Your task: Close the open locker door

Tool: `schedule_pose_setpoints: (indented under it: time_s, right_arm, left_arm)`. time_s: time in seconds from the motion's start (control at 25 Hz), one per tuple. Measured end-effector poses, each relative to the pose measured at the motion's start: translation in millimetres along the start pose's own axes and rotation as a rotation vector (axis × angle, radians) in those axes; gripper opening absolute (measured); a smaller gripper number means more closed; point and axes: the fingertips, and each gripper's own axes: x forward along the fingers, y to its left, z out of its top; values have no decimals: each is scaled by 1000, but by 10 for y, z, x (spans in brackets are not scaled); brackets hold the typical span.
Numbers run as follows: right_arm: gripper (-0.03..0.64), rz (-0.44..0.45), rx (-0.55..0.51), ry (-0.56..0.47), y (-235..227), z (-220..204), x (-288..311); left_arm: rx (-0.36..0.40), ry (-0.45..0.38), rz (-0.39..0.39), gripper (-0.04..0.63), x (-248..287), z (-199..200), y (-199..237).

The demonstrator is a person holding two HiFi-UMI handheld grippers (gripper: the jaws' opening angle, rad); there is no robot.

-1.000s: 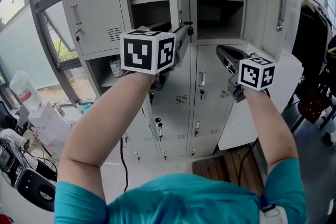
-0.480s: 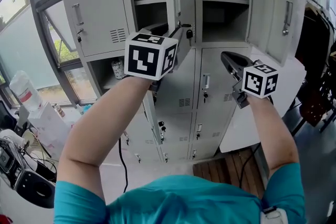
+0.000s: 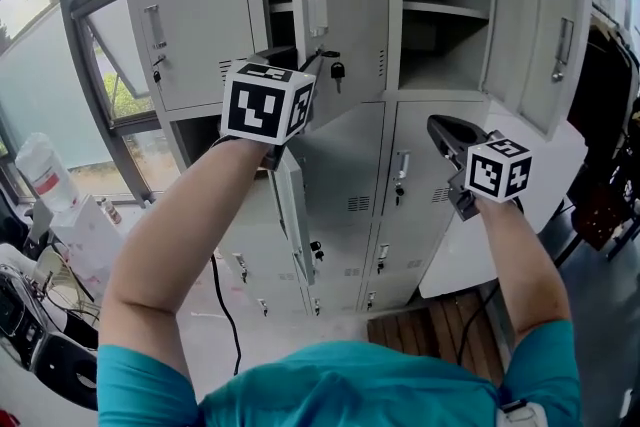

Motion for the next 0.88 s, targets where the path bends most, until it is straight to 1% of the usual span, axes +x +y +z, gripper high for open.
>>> schedule_pose_setpoints:
  time_s: [0.28, 0.56, 0.88]
  right_arm:
    - [-9, -7, -4, 40, 37, -127, 141]
    - [-11, -30, -9, 68, 13, -195, 212]
    - [-11, -48, -4, 92, 3, -308, 259]
  left_arm:
    - [-4, 34, 28, 140, 152, -170, 373]
    - [-12, 51, 57, 141, 304, -293, 673]
    - [44, 71, 130, 132, 500, -430, 945]
